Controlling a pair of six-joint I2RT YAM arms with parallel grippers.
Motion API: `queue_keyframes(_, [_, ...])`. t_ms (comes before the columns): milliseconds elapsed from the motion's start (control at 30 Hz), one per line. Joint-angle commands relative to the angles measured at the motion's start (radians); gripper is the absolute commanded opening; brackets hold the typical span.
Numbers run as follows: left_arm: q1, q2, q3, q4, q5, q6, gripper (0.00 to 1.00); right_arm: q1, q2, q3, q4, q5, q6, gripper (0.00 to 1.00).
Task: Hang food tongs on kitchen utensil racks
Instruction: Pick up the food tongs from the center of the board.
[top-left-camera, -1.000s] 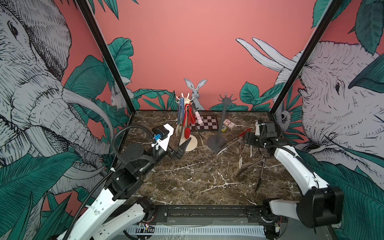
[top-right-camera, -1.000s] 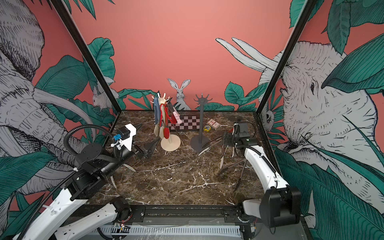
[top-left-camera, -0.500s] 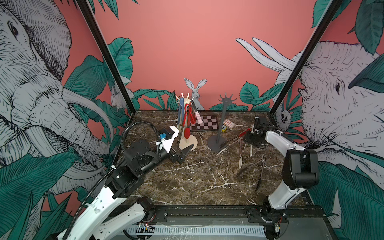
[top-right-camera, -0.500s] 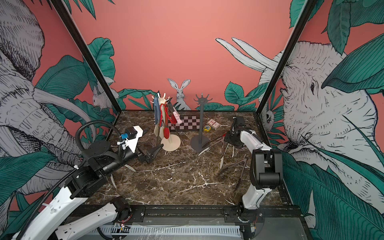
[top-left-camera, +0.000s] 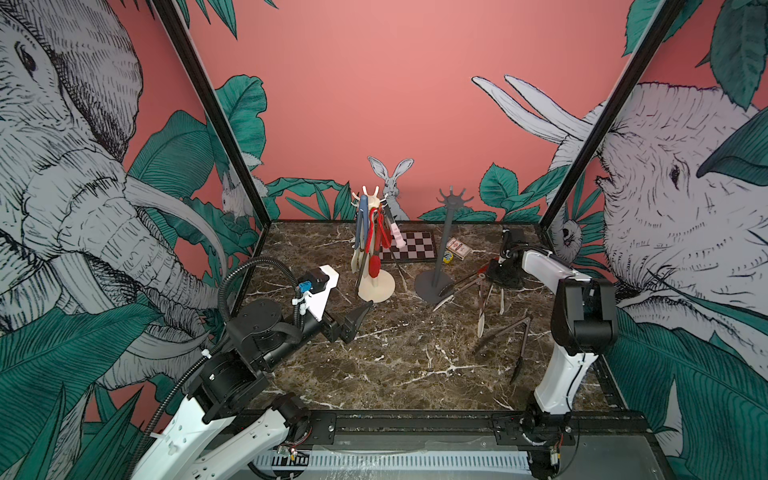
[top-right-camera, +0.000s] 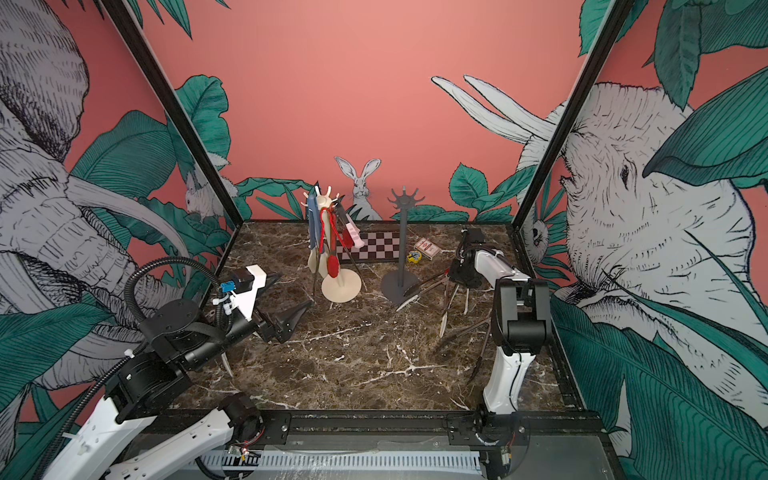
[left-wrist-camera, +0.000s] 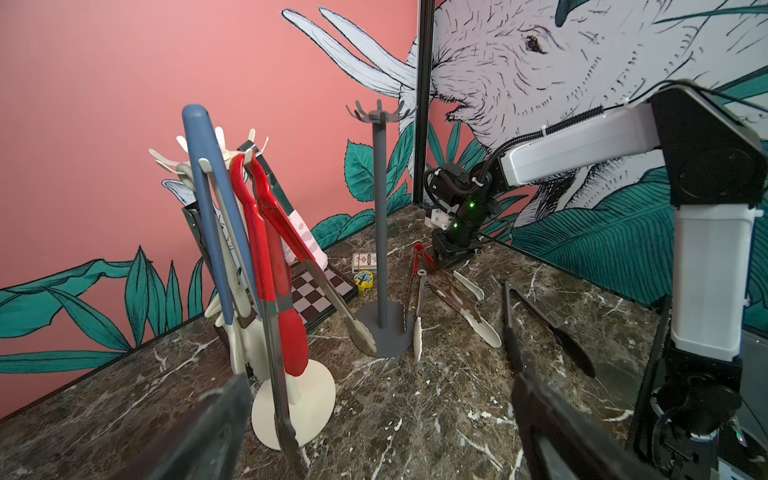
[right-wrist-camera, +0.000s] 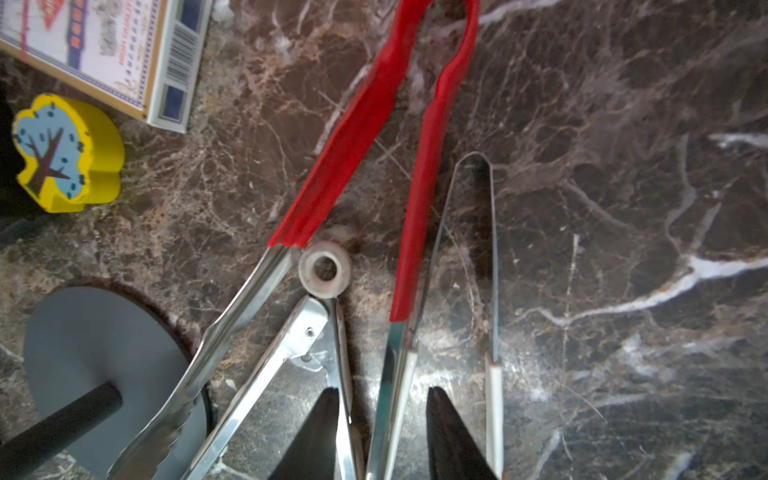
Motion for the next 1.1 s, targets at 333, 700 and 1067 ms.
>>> queue_keyframes(333, [0.000, -0.004, 0.026, -0.036, -0.013, -0.066, 0.99, -0.006, 0.085, 0.054, -0.024, 0.053, -0.046, 0.16])
queue_keyframes(700, [0.000, -0.001, 0.045, -0.036, -0.006, -0.085, 0.99, -0.007, 0.038, 0.061, -0.025, 0.051, -0.062, 0.07])
queue_keyframes(1067, [0.000, 0.004, 0.019, 0.008, 0.006, -0.097, 0.99, -0.006, -0.025, 0.069, -0.068, 0.071, -0.107, 0.11])
